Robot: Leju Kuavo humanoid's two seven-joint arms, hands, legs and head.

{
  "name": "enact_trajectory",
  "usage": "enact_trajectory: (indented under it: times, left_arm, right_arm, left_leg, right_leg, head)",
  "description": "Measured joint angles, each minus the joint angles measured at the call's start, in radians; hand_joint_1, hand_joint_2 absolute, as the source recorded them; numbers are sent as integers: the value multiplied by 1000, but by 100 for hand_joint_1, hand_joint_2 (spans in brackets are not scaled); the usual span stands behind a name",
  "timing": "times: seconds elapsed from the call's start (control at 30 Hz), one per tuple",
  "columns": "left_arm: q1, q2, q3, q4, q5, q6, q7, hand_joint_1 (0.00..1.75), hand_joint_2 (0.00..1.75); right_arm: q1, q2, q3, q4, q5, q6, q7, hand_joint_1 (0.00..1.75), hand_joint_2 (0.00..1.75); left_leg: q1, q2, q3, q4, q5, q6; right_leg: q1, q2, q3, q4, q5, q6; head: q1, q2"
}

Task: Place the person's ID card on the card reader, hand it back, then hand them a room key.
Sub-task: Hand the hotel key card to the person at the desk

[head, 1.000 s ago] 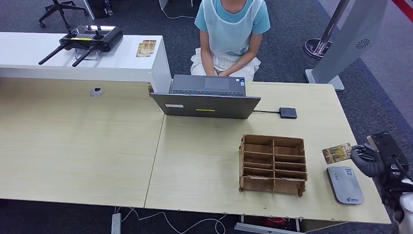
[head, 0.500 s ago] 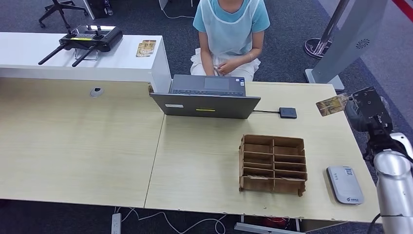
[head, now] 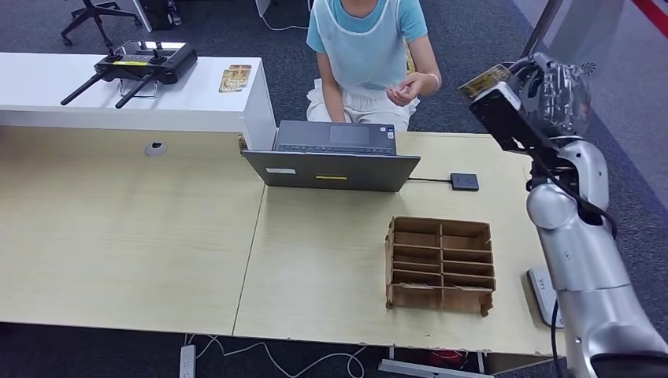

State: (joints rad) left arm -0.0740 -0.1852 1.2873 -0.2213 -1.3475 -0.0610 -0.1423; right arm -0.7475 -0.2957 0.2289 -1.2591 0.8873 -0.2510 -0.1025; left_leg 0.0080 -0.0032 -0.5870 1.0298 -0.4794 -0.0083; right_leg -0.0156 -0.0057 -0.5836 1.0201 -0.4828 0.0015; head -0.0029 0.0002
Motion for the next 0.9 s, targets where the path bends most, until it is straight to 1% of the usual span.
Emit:
enact_trajectory:
  times: [0.07, 0.17, 0.23, 0.33, 0.43, 0.57, 0.9]
  left_arm:
    - [-4, 2, -13, 0, -13, -3, 0, 0, 0]
    - [-6, 4, -28, 0, -23, -9, 0, 0, 0]
    - [-6, 5, -34, 0, -25, -11, 3, 0, 0]
    - [-5, 6, -40, 0, -27, -11, 11, 0, 0]
    - [-5, 7, -45, 0, -27, -12, 14, 0, 0]
    - [-5, 7, -52, 0, -30, -12, 15, 0, 0]
    - [-4, 7, -55, 0, -34, -11, 17, 0, 0]
  right_arm:
    - [-80, 28, 55, 62, 102, -24, 27, 175, 175]
    - [-194, 75, 128, 182, 204, -48, 59, 175, 175]
    - [-256, 105, 172, 265, 247, -54, 73, 175, 175]
    - [-316, 136, 216, 369, 267, -62, 86, 175, 175]
    - [-352, 157, 241, 444, 275, -70, 96, 175, 175]
    - [-380, 172, 262, 515, 284, -76, 108, 175, 175]
    - [-392, 177, 284, 601, 310, -103, 127, 175, 175]
  left_leg:
    - [0, 1, 1, 0, 0, 0]
    - [0, 1, 1, 0, 1, -1]
    - [1, 0, 1, 0, 1, -1]
    - [1, -1, 1, 0, 1, -1]
    - [1, -1, 1, 0, 1, -1]
    - [0, -1, 1, 0, 1, -1]
    - [1, -1, 1, 1, 1, -1]
  right_leg:
    - [0, 1, 0, 0, 0, 0]
    - [0, 1, 0, 0, 0, 0]
    - [1, 0, 0, 0, 0, 0]
    - [1, -1, 0, 0, 0, 0]
    - [1, -1, 0, 0, 0, 0]
    - [1, -1, 0, -1, 0, 0]
    - [1, -1, 0, -1, 0, 0]
  head:
    - [0, 0]
    - [0, 0]
    - [0, 0]
    - [0, 0]
    - [0, 0]
    - [0, 0]
    - [0, 0]
